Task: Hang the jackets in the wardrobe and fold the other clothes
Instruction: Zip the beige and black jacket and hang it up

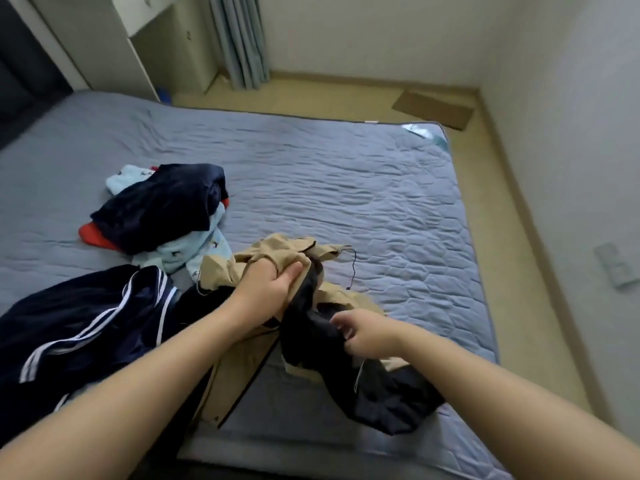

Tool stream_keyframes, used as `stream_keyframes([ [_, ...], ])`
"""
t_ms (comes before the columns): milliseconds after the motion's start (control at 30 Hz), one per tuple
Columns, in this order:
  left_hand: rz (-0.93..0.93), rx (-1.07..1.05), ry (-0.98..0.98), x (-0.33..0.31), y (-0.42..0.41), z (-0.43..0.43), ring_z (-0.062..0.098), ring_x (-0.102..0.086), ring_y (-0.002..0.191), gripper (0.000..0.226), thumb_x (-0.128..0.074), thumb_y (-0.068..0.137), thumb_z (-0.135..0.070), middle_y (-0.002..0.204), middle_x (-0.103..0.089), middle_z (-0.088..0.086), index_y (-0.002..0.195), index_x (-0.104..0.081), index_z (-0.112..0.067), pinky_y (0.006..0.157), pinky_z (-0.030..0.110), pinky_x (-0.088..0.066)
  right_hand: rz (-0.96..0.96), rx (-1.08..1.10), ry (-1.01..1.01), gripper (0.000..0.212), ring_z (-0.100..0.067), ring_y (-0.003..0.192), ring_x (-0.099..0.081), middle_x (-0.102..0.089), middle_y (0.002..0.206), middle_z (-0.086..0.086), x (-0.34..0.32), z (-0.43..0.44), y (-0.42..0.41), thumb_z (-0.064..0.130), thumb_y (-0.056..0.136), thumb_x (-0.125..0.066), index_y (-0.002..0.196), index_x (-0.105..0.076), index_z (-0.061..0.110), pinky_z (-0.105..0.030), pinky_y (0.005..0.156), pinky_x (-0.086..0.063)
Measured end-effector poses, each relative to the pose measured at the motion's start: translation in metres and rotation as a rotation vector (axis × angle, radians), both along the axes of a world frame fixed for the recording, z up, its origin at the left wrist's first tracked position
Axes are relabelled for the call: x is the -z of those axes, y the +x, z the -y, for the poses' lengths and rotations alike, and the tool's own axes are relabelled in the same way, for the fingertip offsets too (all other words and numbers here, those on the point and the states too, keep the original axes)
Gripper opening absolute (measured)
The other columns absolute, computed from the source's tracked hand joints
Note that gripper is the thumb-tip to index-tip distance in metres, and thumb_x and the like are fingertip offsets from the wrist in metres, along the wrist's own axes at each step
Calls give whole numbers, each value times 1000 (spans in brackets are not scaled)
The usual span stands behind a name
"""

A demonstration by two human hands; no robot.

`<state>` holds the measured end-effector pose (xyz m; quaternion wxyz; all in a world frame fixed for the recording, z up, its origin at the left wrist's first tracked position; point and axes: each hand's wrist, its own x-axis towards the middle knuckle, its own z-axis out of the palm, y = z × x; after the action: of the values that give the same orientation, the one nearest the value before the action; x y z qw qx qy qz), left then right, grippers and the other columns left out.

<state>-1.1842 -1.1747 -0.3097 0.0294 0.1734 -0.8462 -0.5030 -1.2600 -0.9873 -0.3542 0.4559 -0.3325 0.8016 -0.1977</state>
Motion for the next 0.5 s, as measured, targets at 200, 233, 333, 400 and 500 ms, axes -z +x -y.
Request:
stream_keyframes([
  [200, 62, 145, 133, -19, 49, -12, 2, -59, 112, 23, -56, 95, -17, 110, -69, -15, 102, -70, -33, 104, 30, -41, 539, 768, -340, 18, -8, 86, -59, -65, 96, 10, -31, 16, 17, 37, 96, -50, 101, -64, 27, -24, 68, -43],
  [233, 86, 187, 97, -9, 58, -15, 3, -57, 116, 24, -56, 95, -16, 114, -68, -14, 108, -69, -30, 106, 32, -39, 592, 800, -338, 24, -7, 82, -58, -64, 90, 13, -23, 20, 23, 47, 93, -51, 97, -64, 27, -27, 68, -42],
  [333, 130, 362, -196, 28, 77, -27, 7, -52, 121, 25, -56, 94, -19, 123, -63, -9, 117, -66, -22, 107, 29, -36, 564, 807, -197, 43, -10, 79, -54, -61, 89, 10, 8, 28, 41, 59, 83, -60, 103, -66, 22, -28, 67, -42],
  [400, 206, 447, -371, 48, 87, -37, 12, -53, 116, 24, -53, 94, -26, 119, -63, -6, 114, -65, -22, 101, 26, -39, 525, 822, -120, 32, -12, 78, -54, -60, 87, 4, 33, 28, 51, 49, 84, -65, 93, -65, 19, -27, 66, -43],
  [500, 343, 517, -452, 68, 96, -49, 22, -56, 107, 20, -48, 94, -28, 108, -64, 3, 103, -61, -17, 92, 31, -43, 542, 910, -137, 22, -13, 64, -50, -53, 69, 1, 59, 25, 57, 24, 90, -63, 70, -55, 18, -23, 58, -41],
])
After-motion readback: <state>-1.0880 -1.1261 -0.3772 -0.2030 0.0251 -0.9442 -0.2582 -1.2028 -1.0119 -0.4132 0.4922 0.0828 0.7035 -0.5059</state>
